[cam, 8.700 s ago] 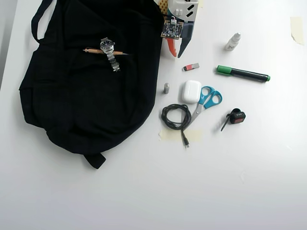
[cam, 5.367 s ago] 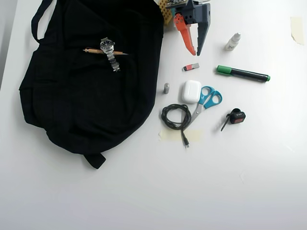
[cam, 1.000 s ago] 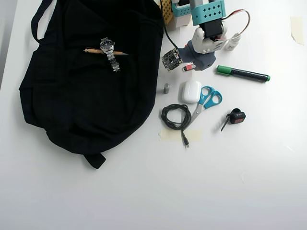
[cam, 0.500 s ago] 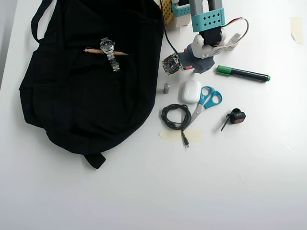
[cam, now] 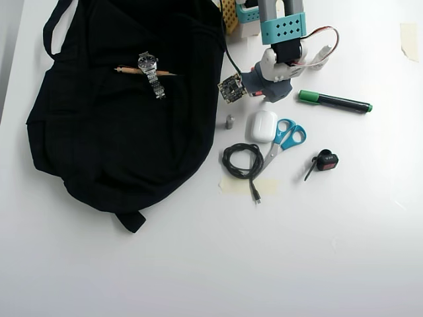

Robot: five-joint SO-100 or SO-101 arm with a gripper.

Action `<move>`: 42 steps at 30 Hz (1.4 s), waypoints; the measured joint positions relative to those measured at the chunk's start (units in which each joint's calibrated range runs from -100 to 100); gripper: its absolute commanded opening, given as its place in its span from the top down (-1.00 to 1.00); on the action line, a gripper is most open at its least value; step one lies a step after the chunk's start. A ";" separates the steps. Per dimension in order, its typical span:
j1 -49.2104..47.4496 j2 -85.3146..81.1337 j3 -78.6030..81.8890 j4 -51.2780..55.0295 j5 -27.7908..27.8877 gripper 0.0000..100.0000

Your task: Put the usb stick into the black bag

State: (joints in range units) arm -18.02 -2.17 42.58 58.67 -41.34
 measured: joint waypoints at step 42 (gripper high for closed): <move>0.66 2.25 0.26 -0.94 -0.20 0.95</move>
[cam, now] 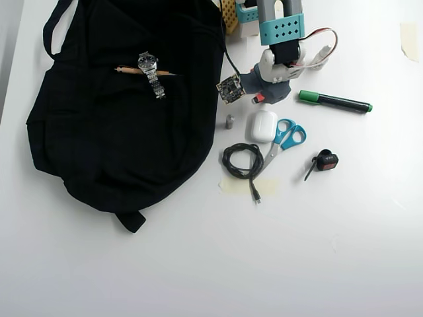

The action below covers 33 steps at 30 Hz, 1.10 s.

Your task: Put the usb stick into the black bag

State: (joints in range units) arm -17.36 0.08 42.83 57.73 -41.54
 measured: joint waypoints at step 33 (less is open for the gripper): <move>6.17 -42.79 6.40 0.00 28.62 0.95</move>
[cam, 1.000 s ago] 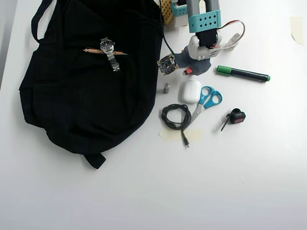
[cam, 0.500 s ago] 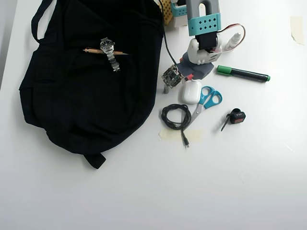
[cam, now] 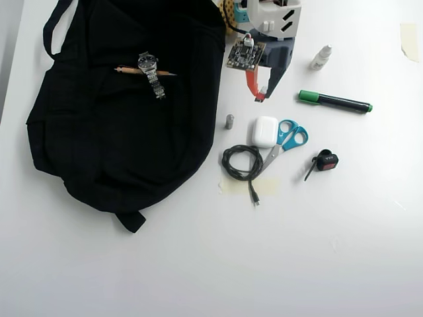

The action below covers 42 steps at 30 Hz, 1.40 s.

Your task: Put the usb stick into the black bag

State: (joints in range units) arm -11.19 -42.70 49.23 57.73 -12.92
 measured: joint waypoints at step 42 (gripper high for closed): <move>47.56 -38.03 37.97 -15.34 13.48 0.96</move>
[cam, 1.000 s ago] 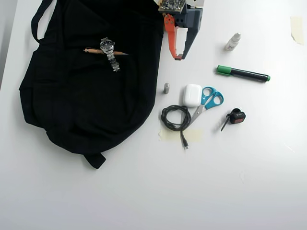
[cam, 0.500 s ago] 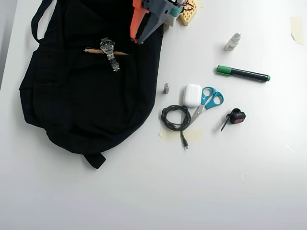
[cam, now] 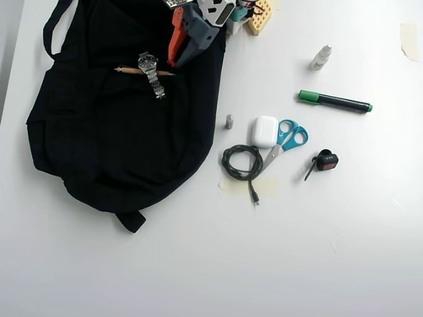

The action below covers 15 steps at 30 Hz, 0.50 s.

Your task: Put the usb stick into the black bag

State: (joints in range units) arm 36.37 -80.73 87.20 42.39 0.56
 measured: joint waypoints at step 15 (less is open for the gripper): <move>0.15 49.62 -32.85 -4.43 1.86 0.91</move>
State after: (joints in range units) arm 36.51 -31.11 54.35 37.96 2.42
